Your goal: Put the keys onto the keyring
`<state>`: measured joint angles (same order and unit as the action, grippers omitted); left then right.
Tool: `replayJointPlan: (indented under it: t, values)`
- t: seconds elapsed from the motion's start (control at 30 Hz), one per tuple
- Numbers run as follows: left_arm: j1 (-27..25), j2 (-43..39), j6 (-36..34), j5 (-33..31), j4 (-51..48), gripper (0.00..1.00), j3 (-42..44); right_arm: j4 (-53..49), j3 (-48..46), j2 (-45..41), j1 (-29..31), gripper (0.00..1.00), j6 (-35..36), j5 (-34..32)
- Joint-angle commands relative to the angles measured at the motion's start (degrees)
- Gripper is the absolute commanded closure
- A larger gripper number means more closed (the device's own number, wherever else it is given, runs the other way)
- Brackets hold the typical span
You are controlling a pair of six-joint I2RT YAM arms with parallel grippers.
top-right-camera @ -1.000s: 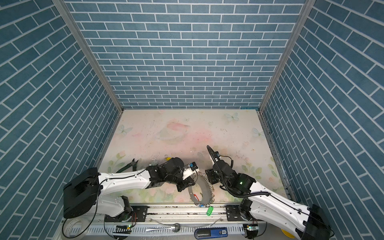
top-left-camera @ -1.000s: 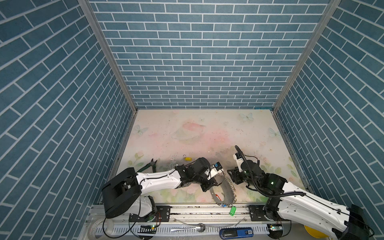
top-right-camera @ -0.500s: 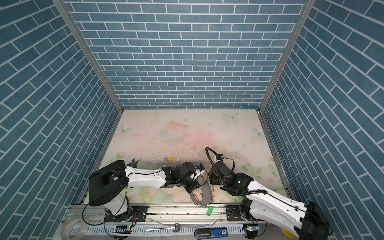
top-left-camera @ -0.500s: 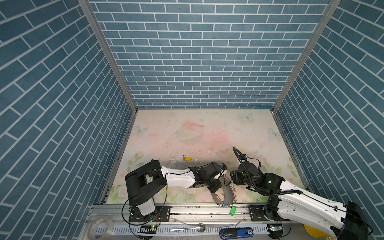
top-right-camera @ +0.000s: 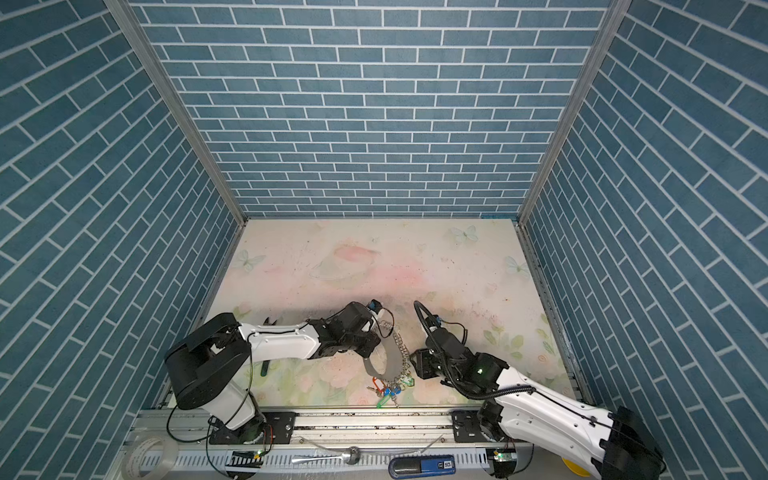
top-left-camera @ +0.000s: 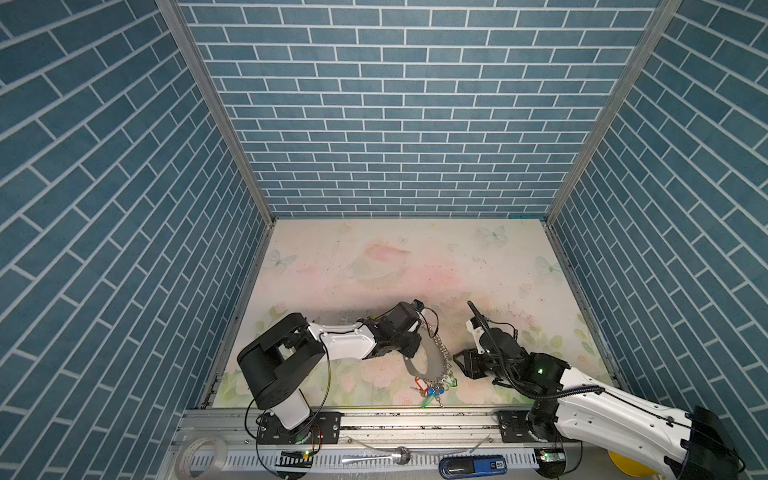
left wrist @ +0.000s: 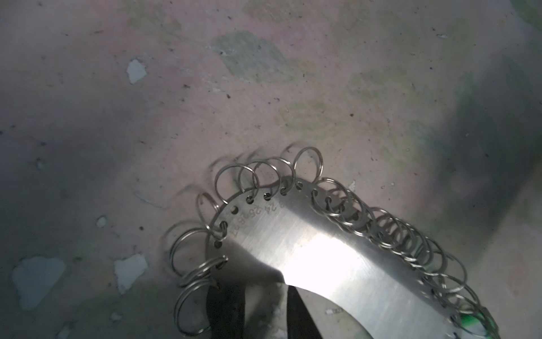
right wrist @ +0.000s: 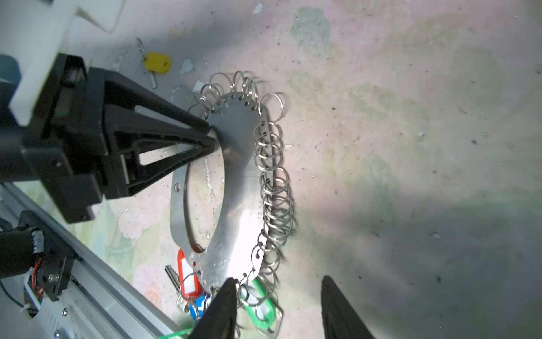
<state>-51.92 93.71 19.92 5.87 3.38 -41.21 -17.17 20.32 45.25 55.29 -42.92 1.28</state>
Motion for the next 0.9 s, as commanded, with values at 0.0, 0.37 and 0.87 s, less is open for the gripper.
replayJointPlan:
  t: [0.0,0.37,0.87]
  values:
    - [0.9,1.0,-0.9,-2.5,-5.3,0.73,2.8,4.5,-2.4,0.3,0.8,0.57,1.9,3.0]
    - [1.1,0.5,-0.8,-3.1,-4.4,0.71,3.4,5.6,0.4,11.0,5.7,0.62,5.7,-2.8]
    - [1.7,0.1,-0.7,-2.4,-4.2,0.7,3.4,2.7,3.7,16.4,11.2,0.65,7.4,-15.2]
